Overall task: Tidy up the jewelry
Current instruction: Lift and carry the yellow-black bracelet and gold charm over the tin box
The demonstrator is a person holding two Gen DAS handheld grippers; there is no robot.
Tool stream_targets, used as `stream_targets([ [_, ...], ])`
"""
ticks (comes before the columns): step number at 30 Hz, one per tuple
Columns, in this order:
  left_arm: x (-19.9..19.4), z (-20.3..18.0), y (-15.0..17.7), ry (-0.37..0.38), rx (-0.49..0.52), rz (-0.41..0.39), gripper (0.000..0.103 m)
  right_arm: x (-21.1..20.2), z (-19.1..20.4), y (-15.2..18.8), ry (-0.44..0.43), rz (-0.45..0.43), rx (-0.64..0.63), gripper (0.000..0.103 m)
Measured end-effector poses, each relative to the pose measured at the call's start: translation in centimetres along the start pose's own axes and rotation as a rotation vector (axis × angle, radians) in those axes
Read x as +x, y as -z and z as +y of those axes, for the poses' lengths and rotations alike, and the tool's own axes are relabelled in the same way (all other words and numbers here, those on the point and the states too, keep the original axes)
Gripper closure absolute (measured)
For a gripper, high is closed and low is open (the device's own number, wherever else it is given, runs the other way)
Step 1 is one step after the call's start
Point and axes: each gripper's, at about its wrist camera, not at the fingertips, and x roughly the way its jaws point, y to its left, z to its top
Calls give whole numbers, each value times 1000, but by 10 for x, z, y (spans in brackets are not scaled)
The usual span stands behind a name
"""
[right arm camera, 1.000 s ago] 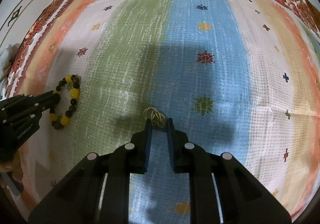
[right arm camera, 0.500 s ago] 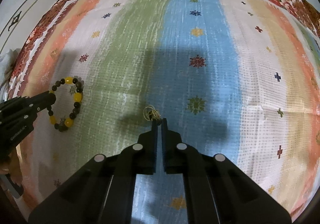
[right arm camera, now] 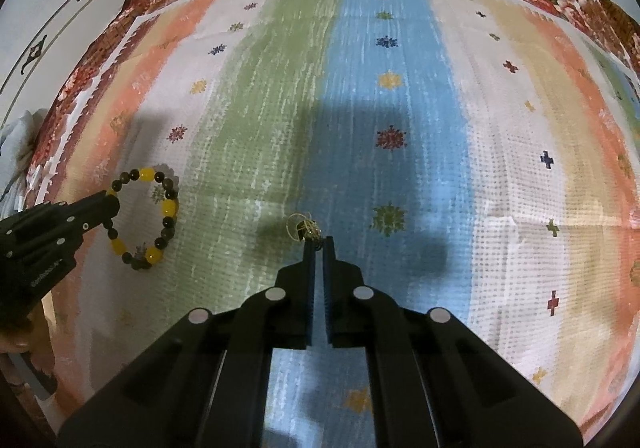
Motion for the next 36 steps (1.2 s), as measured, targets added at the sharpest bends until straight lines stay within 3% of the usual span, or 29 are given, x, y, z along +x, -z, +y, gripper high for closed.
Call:
stream_targets([
  [36, -96, -44, 28, 77, 34, -178, 92, -94, 22, 49, 44, -154, -46, 98],
])
